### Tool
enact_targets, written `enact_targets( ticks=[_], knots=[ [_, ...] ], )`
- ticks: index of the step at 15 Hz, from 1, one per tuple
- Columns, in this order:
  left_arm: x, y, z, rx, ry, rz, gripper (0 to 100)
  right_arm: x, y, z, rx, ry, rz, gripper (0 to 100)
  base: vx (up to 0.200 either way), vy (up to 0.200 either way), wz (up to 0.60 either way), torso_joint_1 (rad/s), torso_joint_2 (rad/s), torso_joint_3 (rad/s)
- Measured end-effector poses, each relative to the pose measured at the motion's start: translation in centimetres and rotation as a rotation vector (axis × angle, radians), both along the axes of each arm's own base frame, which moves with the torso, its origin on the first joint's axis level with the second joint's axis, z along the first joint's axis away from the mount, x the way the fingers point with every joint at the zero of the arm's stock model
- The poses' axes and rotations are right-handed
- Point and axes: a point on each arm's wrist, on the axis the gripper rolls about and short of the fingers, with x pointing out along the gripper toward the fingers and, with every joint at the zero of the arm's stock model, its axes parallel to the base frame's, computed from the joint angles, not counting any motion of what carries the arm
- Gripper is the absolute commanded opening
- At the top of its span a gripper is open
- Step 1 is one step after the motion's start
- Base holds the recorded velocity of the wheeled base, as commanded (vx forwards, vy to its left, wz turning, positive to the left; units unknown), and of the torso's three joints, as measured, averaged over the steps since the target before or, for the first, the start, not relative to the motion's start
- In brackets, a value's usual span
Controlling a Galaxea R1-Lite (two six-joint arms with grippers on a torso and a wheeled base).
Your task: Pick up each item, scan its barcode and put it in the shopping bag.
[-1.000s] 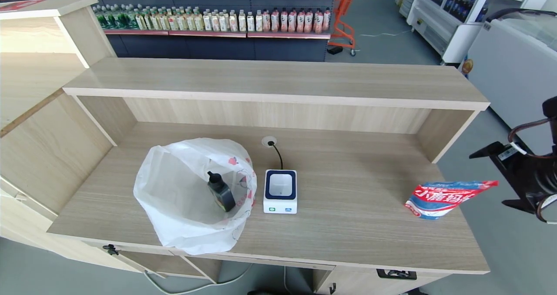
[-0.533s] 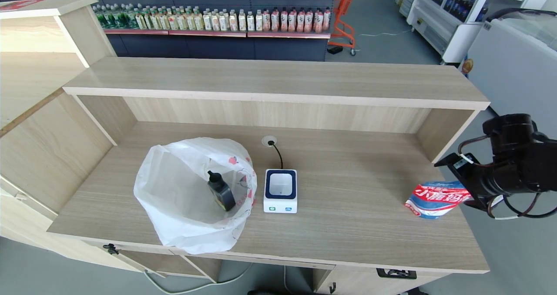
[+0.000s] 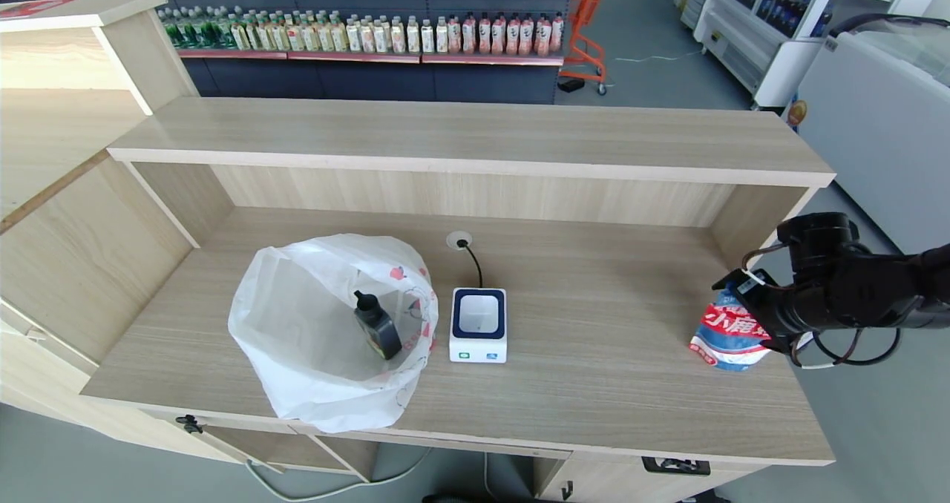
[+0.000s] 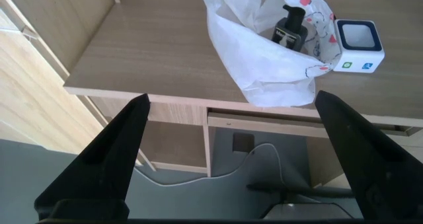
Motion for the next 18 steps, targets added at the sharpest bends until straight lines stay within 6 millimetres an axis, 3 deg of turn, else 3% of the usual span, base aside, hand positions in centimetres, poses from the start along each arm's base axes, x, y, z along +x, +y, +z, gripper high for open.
enact_targets(
  ticks=[8,11,13,15,18],
  knots=[
    [0.0,0.0,0.0,0.000,0.000,0.000,100,0.6,-0.1,-2.0,-0.116,0.062,0.097,0,0.000,0.000,0.00,0.000,0.00,0.000],
    [0.0,0.0,0.0,0.000,0.000,0.000,100,0.2,0.1,0.4,-0.161,-0.027,0.184,0,0.000,0.000,0.00,0.000,0.00,0.000],
    [0.0,0.0,0.0,0.000,0.000,0.001,100,-1.4,0.7,3.0,-0.138,-0.117,0.341,0,0.000,0.000,0.00,0.000,0.00,0.000],
    [0.0,0.0,0.0,0.000,0.000,0.000,100,-4.7,1.8,5.3,-0.075,-0.229,0.636,0,0.000,0.000,0.00,0.000,0.00,0.000],
    [0.0,0.0,0.0,0.000,0.000,0.000,100,-11.2,3.0,5.2,-0.073,-0.411,1.166,0,0.000,0.000,0.00,0.000,0.00,0.000]
  ],
)
